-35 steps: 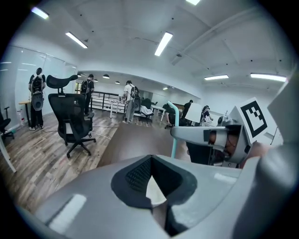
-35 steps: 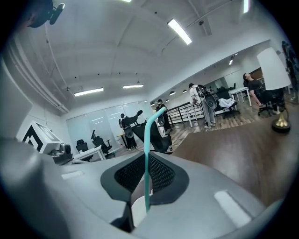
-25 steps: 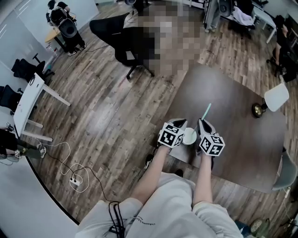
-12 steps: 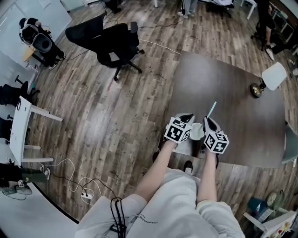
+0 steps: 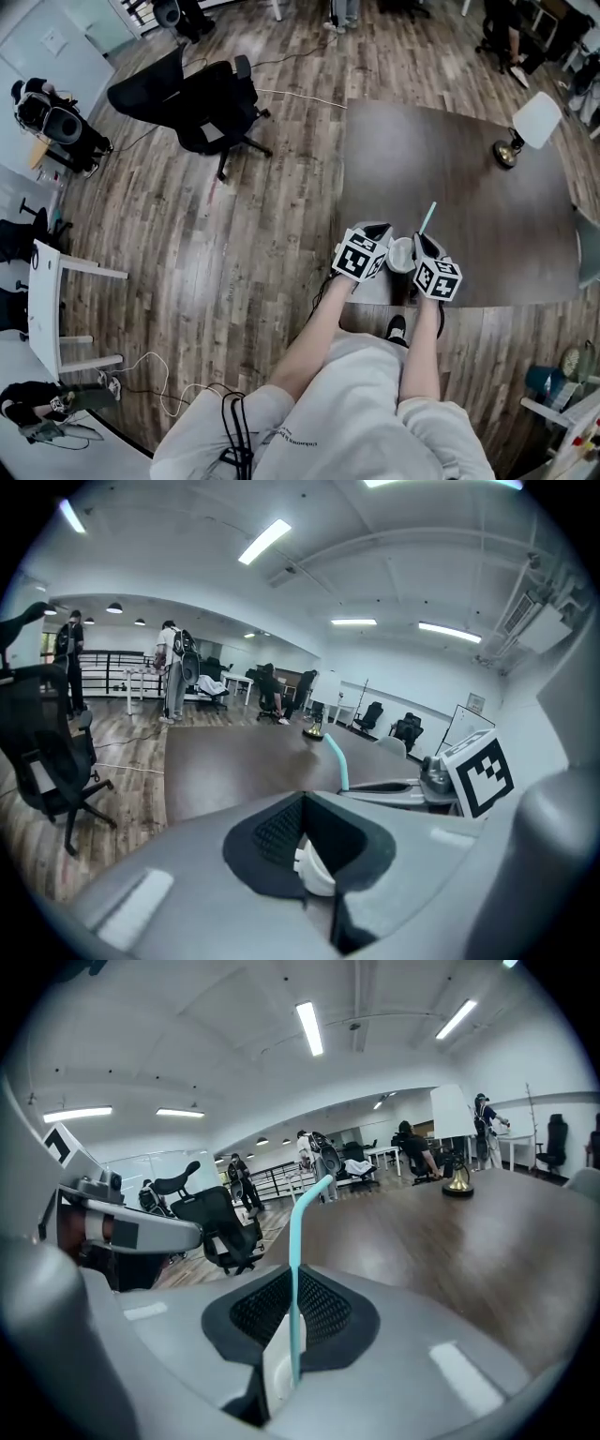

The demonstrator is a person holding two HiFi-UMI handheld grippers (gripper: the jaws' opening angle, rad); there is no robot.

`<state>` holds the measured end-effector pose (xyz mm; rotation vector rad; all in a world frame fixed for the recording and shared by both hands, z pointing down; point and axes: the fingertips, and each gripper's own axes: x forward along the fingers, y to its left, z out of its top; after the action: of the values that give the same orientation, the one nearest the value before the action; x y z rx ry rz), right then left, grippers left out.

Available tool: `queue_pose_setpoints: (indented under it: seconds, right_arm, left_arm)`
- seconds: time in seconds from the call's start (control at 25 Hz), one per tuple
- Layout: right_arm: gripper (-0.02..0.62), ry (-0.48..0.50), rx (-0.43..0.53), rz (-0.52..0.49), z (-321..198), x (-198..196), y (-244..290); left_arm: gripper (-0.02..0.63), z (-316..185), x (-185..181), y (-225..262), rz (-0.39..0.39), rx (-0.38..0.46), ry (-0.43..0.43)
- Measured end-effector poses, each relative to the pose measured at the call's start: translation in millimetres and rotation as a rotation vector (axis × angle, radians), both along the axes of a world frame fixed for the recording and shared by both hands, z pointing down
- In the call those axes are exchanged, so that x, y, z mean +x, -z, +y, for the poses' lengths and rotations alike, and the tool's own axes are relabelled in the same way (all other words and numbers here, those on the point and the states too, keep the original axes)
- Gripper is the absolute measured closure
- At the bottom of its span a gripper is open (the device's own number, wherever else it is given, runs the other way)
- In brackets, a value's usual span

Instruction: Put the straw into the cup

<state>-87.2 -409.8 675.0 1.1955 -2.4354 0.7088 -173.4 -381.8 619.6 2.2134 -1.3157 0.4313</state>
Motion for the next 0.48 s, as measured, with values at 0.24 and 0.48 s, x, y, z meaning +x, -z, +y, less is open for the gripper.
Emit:
queue_pose_setpoints:
  seconds: [0.24,0.48]
  right_arm:
    - [0.548,-0.035,-0.022,0.023,13.8,-3.0,-16.0]
    - [0.548,-0.083,-0.025,0.039,21.5,2.1,-20.6]
  left_arm:
    - [0.606,-1.0,1.4,0.2,-0.024,0.016,-0.075]
    - [0.606,1.1,10.1,-3.6,-0.041,0.018,-0.137]
